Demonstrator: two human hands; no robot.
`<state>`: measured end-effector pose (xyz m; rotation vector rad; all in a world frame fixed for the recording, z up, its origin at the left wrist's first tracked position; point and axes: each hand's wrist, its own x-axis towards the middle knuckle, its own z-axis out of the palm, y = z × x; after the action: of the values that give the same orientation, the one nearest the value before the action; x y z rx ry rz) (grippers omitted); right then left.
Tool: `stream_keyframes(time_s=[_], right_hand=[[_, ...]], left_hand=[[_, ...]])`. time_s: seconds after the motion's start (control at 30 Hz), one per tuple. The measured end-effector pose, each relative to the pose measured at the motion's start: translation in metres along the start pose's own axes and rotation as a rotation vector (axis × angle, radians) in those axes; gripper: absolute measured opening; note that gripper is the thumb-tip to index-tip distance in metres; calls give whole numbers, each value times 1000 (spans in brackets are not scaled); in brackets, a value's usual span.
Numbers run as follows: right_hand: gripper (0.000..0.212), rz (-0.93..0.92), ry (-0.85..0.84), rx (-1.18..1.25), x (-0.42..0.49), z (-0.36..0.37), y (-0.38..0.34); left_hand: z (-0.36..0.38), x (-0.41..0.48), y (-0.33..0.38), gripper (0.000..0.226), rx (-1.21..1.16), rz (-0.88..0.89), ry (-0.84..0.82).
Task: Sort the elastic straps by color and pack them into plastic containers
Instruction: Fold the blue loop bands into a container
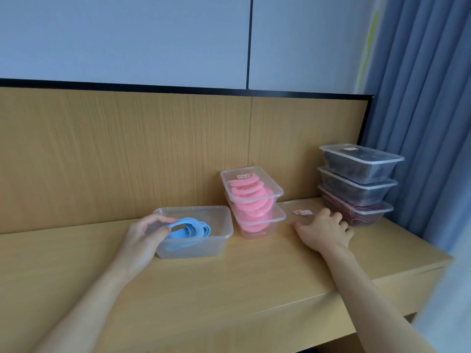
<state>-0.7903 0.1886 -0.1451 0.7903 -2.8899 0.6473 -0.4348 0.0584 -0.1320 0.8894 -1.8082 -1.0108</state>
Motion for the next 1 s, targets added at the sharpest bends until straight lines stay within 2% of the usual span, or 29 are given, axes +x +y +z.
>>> stream_keyframes(time_s=[0.23,0.43,0.57,0.67,0.9,1.0], right_hand=[[82,18,153,226,-10,-5,-4],[69,-140,364,461,-22,-15,-14],[61,-305,481,664,-35,-23,-20],[69,-481,530,768,-52,-30,-30],[65,-889,470,825,-107,-26,-77],[67,-1021,393,840,-126,-24,-97]], left_hand=[[0,-1,-1,25,-42,6,13],[1,1,-4,26,-64,-2,29],[0,1,-7,26,-93,-21,24],[0,2,-8,27,-111,-48,25],[-5,1,-3,30,-143,-93,26],[-8,2,0,27,-154,-110,23]])
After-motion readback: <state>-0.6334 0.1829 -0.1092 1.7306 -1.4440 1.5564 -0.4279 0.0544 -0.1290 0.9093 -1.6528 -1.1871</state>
